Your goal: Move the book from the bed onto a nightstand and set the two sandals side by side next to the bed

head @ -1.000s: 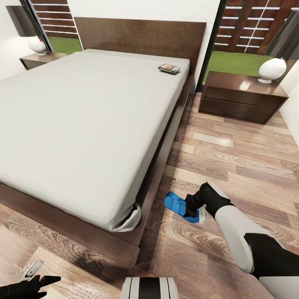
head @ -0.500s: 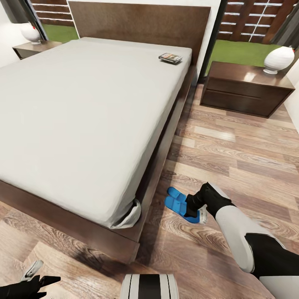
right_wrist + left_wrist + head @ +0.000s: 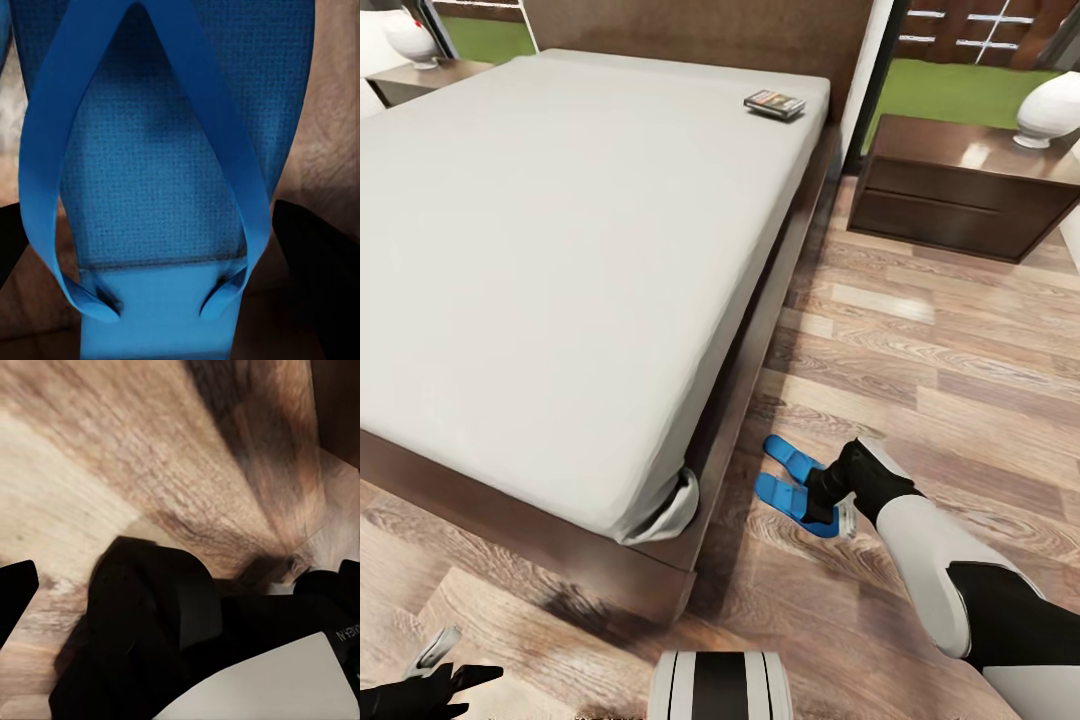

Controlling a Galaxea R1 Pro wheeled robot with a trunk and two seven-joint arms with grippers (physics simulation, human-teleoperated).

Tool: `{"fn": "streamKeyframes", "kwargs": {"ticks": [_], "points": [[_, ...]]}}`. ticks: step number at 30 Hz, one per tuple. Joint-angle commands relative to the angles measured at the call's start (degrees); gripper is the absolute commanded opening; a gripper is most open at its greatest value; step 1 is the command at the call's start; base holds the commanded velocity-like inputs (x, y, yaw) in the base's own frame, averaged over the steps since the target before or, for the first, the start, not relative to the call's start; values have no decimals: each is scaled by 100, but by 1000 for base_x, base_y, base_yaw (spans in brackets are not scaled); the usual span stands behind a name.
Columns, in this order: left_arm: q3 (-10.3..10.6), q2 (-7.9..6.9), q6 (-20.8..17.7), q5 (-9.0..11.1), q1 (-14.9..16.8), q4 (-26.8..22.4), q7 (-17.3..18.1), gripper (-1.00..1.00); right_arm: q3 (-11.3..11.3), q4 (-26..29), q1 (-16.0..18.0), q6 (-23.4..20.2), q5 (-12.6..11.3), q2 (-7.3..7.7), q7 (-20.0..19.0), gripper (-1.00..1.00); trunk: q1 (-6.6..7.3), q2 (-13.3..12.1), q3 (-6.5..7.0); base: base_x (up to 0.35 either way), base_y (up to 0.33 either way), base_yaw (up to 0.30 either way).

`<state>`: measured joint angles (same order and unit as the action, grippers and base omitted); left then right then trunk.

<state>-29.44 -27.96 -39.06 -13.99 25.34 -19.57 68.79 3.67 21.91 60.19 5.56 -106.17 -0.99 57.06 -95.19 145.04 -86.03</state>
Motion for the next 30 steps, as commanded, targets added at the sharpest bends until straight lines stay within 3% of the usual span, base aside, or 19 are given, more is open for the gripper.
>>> {"fn": "streamKeyframes", "kwargs": {"ticks": [1, 7, 10, 18, 30], "points": [[-50, 3, -50, -59, 5, -3, 38, 100, 34, 6, 2, 71, -22, -8, 6, -100, -1, 3, -26, 0, 0, 0], [-52, 1, -49, -57, 5, -3, 38, 100, 30, 6, 2, 83, -49, -17, 6, -100, -17, 11, -159, 0, 0, 0], [-53, 1, -49, -53, 4, -3, 38, 100, 41, 10, 2, 107, -108, -16, 6, -100, -17, 11, -159, 0, 0, 0], [-61, -6, -49, -60, 5, -3, 38, 100, 38, 88, 23, 150, -593, -15, -27, -100, -17, 11, -159, 0, 0, 0], [-53, -8, -41, -70, 6, -3, 38, 100, 46, 103, 143, 415, -720, -8, -40, -100, -17, 11, -159, 0, 0, 0]]}}
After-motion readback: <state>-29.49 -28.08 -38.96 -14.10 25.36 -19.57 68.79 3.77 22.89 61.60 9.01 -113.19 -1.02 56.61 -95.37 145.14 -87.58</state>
